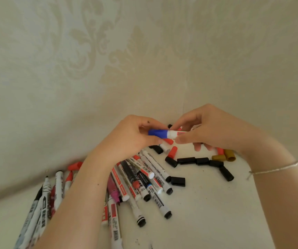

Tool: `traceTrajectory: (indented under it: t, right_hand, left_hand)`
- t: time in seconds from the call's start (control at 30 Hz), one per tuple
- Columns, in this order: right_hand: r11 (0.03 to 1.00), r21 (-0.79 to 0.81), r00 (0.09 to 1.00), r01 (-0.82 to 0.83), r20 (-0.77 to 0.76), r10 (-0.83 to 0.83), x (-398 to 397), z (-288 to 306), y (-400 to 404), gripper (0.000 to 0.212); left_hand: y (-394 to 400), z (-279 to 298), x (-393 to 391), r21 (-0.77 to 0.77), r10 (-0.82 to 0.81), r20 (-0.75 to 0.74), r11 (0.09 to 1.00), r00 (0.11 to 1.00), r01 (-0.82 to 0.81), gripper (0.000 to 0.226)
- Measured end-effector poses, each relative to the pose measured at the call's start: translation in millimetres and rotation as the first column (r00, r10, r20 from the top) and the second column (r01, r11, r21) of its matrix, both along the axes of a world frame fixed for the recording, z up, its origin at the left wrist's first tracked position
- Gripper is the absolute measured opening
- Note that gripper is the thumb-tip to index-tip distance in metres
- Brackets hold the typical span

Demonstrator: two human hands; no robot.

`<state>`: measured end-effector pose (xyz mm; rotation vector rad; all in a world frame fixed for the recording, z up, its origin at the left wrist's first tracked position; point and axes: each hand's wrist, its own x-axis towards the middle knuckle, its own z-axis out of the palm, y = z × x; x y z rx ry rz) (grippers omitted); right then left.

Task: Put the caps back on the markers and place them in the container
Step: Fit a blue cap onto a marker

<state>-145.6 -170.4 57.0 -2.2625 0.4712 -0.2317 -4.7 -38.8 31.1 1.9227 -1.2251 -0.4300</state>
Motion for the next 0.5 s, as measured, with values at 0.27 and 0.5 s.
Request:
traceTrajectory:
  t: [0.27,0.5]
  right_hand:
    - [0.994,0.104,0.986,-0.04,0.166,0.022,-3.6,3.1,3.7,0.011]
    - [0.996,0.087,0.943,0.02,0.329,-0.047,8.2,4.3,14.4,0.017]
  left_hand:
    - [9.3,3.3,3.4,-0.068,-0.188,-0.41,0.982,0.892,0.176,0.022]
    - [-4.4,5.6,-6.8,-0.168,0.019,-0.348,0.982,0.937,-0.083,0.036]
